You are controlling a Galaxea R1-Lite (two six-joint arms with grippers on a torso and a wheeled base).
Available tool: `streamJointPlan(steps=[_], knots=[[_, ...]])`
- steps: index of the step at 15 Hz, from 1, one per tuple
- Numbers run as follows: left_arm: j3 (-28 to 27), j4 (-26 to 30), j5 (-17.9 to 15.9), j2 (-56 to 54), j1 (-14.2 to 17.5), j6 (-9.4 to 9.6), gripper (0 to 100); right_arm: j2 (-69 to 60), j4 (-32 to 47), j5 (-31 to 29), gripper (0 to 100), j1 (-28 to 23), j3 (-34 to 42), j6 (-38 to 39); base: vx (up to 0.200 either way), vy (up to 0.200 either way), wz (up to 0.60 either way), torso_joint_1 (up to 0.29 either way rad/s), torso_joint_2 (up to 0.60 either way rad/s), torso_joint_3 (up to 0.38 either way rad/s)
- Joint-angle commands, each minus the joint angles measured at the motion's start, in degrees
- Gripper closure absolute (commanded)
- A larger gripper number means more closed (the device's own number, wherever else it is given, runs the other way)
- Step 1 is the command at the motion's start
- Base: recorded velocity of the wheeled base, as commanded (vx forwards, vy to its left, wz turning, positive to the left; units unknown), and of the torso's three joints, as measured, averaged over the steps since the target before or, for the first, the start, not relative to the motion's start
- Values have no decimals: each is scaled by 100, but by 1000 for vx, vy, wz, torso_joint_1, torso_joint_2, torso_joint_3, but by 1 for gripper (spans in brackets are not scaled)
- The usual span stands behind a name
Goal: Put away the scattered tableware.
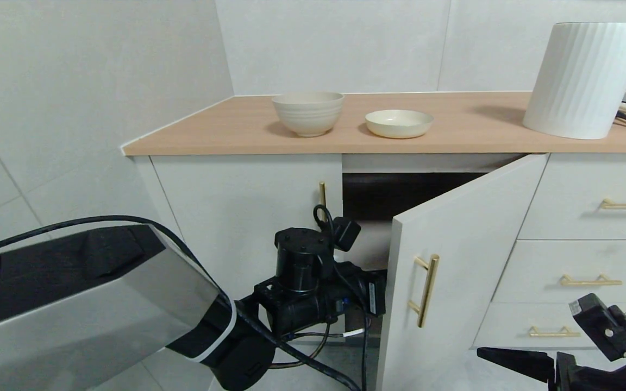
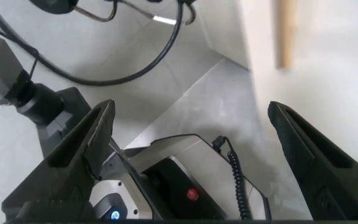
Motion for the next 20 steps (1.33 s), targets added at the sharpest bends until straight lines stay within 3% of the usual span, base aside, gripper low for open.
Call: streamJointPlan(steps=[1, 6, 11, 15, 17, 19, 20], knots=[[-84, -7, -17, 30, -3, -10, 100, 26, -2, -3, 0, 44, -11, -1, -200, 0, 0, -2, 7, 7], [-277, 2, -17, 267, -3, -1, 100, 9, -11, -3, 0, 88, -11, -1, 0, 0, 0, 0, 0, 0], [-523, 28, 1, 267, -135, -1, 100, -9, -11, -47, 0, 492, -90, -1, 0, 0, 0, 0, 0, 0], [-919, 582, 1, 74, -565, 34, 100, -299, -29, -56, 0, 852, -98, -9, 0, 0, 0, 0, 0, 0], [-1165, 1083, -61, -225, -1101, 52, 100, -1055, 68, -56, 0, 1749, -195, 17, 0, 0, 0, 0, 0, 0], [-1306, 1716, -342, -638, -1840, 52, 100, -1415, 288, -47, 0, 1863, -204, 17, 0, 0, 0, 0, 0, 0], [-1349, 1847, -447, -699, -1989, 52, 100, -1485, 288, -38, 0, 1872, -204, 17, 0, 0, 0, 0, 0, 0]])
